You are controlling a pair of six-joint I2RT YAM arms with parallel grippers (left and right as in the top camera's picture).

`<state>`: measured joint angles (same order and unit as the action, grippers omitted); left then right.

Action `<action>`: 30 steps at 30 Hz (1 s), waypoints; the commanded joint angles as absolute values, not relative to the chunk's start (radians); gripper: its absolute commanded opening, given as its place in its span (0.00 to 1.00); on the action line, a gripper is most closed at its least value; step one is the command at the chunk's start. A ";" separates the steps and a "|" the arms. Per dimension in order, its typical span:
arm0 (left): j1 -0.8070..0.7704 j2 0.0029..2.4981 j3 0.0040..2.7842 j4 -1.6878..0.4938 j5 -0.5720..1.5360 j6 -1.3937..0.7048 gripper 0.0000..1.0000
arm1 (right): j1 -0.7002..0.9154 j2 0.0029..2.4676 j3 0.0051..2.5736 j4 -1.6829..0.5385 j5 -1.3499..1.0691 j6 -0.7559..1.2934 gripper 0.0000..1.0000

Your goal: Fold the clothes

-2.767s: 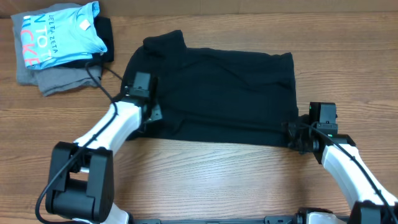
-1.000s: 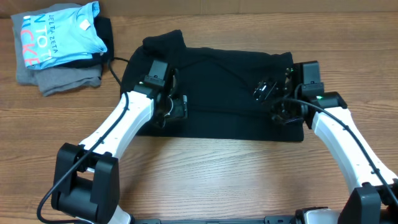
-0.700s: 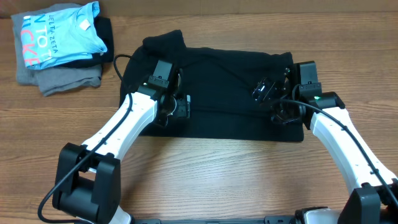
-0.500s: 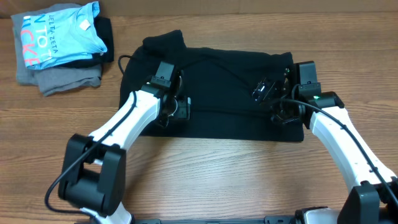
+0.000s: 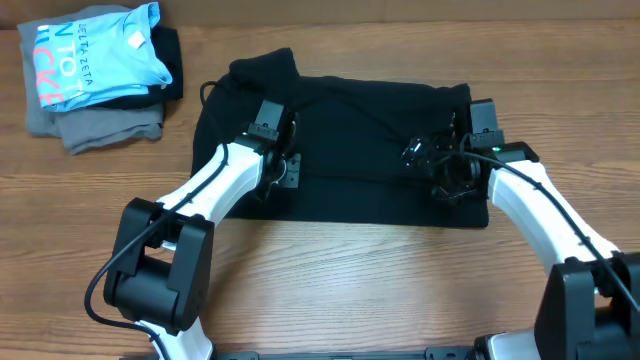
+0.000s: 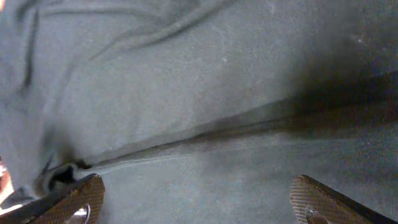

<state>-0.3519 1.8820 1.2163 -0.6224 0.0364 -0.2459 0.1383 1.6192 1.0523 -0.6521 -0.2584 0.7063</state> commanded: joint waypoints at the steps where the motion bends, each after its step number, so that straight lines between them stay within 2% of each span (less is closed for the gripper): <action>1: -0.354 1.885 1.232 -0.571 0.015 -0.201 0.04 | 0.140 1.659 1.044 -0.641 -0.247 0.711 1.00; 9: -0.353 1.885 1.243 -0.402 -0.031 -0.156 0.05 | 0.140 1.692 1.044 -0.626 -0.247 0.711 1.00; 10: -0.353 1.885 1.243 -0.380 -0.036 -0.154 0.18 | 0.140 1.697 1.044 -0.624 -0.247 0.711 1.00; 11: -0.354 1.885 1.244 -0.358 -0.037 -0.146 0.40 | 0.140 1.703 1.044 -0.622 -0.247 0.711 1.00; 12: -0.354 1.885 1.244 -0.344 -0.038 -0.139 0.51 | 0.140 1.709 1.044 -0.622 -0.247 0.712 1.00; 14: -0.353 1.885 1.249 -0.340 -0.064 -0.126 0.60 | 0.140 1.718 1.044 -0.622 -0.247 0.714 1.00; 16: -0.353 1.883 1.272 -0.389 -0.134 -0.126 0.76 | 0.140 1.720 1.044 -0.622 -0.247 0.714 1.00; 17: -0.354 1.880 1.307 -0.451 -0.184 -0.127 0.97 | 0.140 1.720 1.044 -0.621 -0.247 0.714 1.00; 18: -0.353 1.875 1.338 -0.505 -0.209 -0.127 1.00 | 0.140 1.720 1.044 -0.620 -0.247 0.714 1.00; 22: -0.353 1.839 1.494 -0.778 -0.236 -0.144 1.00 | 0.140 1.720 1.044 -0.610 -0.236 0.714 1.00; 25: -0.345 1.817 1.586 -1.008 -0.235 -0.295 1.00 | 0.140 1.720 1.044 -0.607 -0.236 0.715 1.00; 27: -0.332 1.815 1.586 -1.098 -0.226 -0.408 1.00 | 0.141 1.720 1.044 -0.607 -0.236 0.714 1.00; 30: -0.308 1.819 1.550 -1.153 -0.158 -0.447 1.00 | 0.141 1.720 1.044 -0.607 -0.236 0.714 1.00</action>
